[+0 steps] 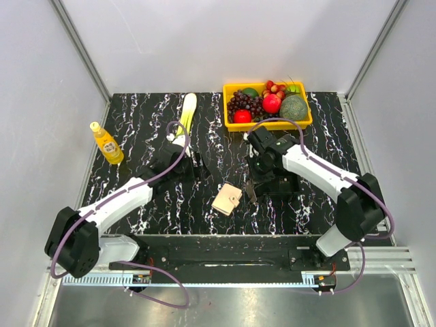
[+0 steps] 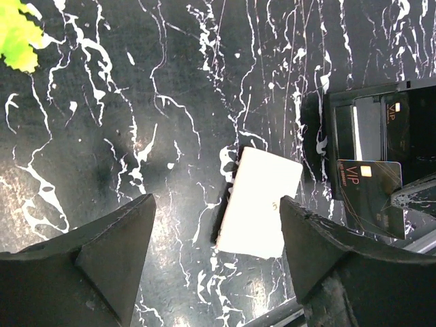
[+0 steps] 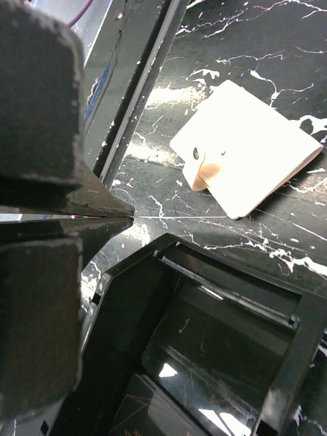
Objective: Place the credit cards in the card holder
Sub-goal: Open the card holder at the center of the board.
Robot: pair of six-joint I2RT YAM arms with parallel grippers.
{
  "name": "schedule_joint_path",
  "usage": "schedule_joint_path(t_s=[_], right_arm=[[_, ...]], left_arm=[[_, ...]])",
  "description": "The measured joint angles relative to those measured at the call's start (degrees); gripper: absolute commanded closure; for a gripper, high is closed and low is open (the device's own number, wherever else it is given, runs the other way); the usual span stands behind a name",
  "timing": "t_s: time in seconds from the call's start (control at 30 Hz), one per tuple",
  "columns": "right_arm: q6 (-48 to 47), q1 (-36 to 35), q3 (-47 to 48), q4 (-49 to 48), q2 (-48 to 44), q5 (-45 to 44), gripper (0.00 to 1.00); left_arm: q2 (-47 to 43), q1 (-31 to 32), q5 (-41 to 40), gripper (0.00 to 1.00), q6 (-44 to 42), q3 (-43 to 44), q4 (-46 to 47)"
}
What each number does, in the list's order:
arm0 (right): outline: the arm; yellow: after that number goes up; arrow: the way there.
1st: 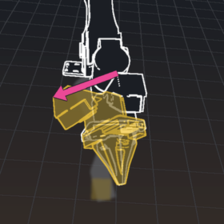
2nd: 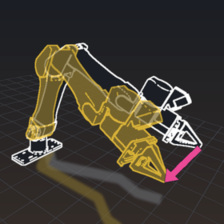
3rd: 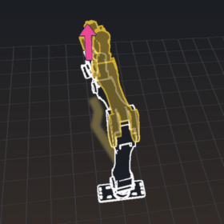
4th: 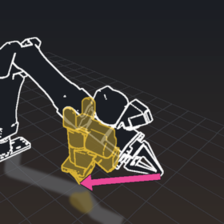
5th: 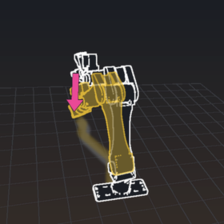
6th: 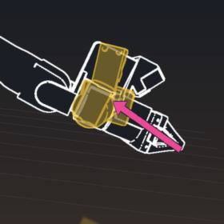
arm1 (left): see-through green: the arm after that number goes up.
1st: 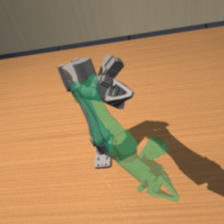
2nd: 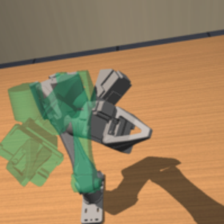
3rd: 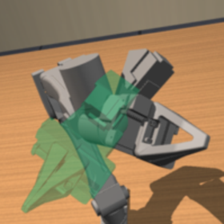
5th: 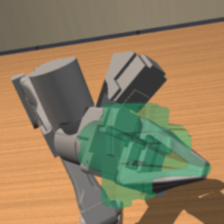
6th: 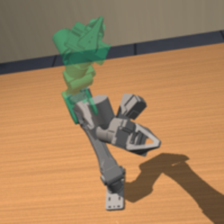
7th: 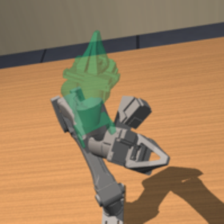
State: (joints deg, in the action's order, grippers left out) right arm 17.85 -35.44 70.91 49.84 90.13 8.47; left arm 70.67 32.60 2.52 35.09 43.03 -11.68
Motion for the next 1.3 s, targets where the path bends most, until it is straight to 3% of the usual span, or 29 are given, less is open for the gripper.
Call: schedule_joint_path(t_s=[0.43,1.03,1.3], right_arm=[[3.3,-7.2,0.0,-0.3,9.6,-6.5,1.00],[6.9,-11.2,0.2,-1.7,9.7,-11.3,1.00],[8.1,-11.5,0.2,-1.6,9.8,-12.2,0.93]], left_arm=[[-0.9,-1.0,0.2,0.22,-0.4,-0.8,-0.6],[-0.9,-1.5,0.4,0.22,-0.6,-0.8,-0.6],[-0.9,-1.6,0.7,0.22,-0.6,-0.8,-0.6]])
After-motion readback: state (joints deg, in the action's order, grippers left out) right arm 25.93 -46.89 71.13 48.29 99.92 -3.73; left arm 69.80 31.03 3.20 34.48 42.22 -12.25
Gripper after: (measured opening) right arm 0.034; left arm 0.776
